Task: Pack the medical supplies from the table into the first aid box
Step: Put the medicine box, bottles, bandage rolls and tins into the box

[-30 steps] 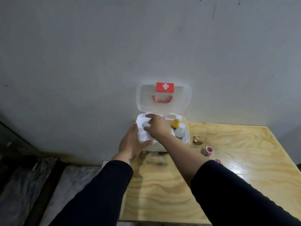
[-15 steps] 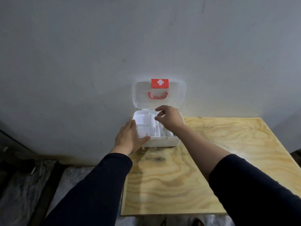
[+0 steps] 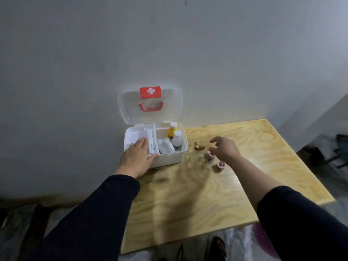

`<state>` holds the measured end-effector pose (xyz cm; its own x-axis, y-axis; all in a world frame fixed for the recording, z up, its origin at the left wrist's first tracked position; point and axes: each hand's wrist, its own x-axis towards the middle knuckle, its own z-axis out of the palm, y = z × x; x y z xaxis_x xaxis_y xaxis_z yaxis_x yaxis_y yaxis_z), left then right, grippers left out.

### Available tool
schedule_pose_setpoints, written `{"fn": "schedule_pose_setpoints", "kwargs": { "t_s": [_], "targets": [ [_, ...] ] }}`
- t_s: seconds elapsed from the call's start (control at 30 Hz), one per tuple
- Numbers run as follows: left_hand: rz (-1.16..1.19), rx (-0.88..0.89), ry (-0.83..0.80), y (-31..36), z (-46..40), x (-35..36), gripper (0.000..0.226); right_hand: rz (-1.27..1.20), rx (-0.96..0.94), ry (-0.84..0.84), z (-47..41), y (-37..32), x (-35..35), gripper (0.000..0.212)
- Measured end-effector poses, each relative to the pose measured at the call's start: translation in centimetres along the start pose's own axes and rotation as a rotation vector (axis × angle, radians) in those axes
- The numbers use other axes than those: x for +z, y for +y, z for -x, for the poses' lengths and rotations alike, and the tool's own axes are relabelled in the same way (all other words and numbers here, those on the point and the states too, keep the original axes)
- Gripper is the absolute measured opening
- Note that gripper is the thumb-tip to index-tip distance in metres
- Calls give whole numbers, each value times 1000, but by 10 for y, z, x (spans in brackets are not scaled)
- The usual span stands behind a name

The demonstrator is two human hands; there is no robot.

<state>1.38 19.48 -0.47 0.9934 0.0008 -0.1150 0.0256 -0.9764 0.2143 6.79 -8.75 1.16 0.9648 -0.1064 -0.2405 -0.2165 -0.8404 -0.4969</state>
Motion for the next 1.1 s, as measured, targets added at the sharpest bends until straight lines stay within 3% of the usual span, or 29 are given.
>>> {"fn": "schedule_pose_setpoints", "kwargs": {
  "t_s": [0.13,0.27,0.37,0.53,0.77,0.9,1.1],
  "targets": [
    [22,-11,-3,-5,-3,8,80,105,22,-82,0,37,21,59],
    [1,-5,6,-4,-4,12,81,288,-83,-163,-5,48,37,73],
    [-9,-5,14,-3,-1,14,79,381,-149,-171,-8,48,41,66],
    [-23,0,16,-5,-1,17,79,389,-212,-17,-3,52,49,43],
    [-23,-12,-22,-6,-4,17,80,331,-227,64,-2,52,44,33],
    [16,-36,-27,-6,-6,8,90,227,-328,173,-9,23,16,31],
    [175,-211,111,-17,7,-2,111,89,-437,233,-11,-52,-15,35]
  ]
}}
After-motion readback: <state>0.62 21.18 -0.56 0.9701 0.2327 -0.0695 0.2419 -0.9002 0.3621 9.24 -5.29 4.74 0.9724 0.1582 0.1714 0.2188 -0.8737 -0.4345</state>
